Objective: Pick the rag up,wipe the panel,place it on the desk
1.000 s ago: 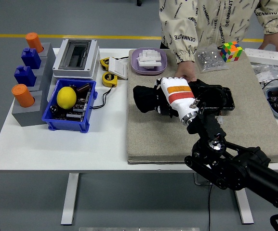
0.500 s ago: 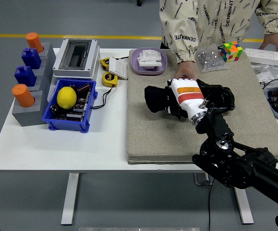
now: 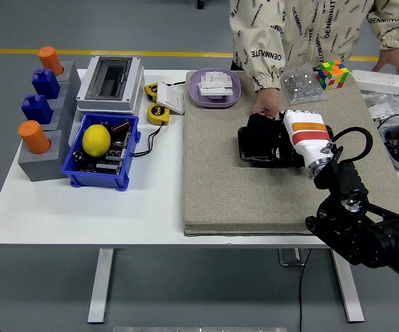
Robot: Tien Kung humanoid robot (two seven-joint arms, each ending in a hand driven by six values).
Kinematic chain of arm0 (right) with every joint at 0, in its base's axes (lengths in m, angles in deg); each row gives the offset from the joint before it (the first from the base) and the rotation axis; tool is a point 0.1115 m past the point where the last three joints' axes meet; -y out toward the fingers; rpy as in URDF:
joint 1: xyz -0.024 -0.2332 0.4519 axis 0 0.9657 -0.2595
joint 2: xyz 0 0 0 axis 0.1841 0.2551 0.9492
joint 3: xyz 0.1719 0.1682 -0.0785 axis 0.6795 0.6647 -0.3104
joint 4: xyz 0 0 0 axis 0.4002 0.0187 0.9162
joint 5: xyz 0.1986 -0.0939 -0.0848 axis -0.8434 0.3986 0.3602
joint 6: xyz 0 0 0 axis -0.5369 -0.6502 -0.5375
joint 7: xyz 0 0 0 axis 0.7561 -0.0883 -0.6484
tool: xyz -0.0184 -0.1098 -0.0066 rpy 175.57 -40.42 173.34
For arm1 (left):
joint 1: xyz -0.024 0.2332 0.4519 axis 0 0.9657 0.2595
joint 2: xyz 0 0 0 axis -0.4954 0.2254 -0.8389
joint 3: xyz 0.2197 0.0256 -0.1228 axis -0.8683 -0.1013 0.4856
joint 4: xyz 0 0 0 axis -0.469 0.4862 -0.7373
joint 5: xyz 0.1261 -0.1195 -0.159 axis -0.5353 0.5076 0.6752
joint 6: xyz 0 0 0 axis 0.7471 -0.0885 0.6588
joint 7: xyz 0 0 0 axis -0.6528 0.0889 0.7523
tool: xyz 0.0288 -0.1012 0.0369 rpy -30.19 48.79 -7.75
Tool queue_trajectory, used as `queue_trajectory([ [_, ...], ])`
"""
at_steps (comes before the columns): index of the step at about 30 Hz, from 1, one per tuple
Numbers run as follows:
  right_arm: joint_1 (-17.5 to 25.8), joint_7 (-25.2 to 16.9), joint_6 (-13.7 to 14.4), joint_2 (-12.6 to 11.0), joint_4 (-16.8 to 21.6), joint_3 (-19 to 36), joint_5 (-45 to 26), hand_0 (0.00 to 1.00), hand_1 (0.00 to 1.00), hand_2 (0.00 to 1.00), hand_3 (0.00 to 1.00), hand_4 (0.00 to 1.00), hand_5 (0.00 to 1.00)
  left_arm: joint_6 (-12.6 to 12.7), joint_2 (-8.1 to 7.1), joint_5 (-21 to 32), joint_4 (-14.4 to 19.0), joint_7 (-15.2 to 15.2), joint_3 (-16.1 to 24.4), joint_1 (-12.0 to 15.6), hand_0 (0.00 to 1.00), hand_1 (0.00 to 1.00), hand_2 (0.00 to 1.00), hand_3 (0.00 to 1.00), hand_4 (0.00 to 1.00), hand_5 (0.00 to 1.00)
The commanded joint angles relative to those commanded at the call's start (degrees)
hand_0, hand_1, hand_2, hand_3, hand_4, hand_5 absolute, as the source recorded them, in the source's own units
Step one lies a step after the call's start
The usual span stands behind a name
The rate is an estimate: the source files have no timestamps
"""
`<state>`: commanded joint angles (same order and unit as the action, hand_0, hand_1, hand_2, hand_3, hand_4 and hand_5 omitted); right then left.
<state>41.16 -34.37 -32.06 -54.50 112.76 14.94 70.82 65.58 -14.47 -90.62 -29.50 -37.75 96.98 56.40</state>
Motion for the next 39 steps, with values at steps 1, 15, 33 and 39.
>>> queue_trajectory([
  [1,0.2,0.02,0.01,-0.45,-0.29,0.51,0.13,0.284,0.4,0.421,0.436,0.956,0.022,-0.01,-0.01,0.0,-0.01,0.0,0.04,0.07,0.604,0.642,0.656,0.562,0.627,0.445],
  [15,3.1,0.11,-0.24,-4.36,-2.77,6.56,1.18,0.284,0.401,0.422,0.436,0.957,0.023,-0.03,-0.05,0.02,0.05,0.02,-0.14,0.35,0.604,0.642,0.655,0.562,0.627,0.445],
  [33,6.25,0.16,-0.53,-10.09,-2.83,12.03,2.24,0.284,0.4,0.422,0.436,0.958,0.024,-0.03,0.06,-0.18,0.07,0.04,0.28,0.43,0.605,0.642,0.657,0.562,0.627,0.445],
  [39,7.2,0.22,-0.65,-11.74,-2.39,13.65,2.67,0.284,0.4,0.422,0.436,0.959,0.025,0.0,0.15,-0.32,0.0,0.04,0.6,0.52,0.605,0.642,0.656,0.562,0.627,0.444],
])
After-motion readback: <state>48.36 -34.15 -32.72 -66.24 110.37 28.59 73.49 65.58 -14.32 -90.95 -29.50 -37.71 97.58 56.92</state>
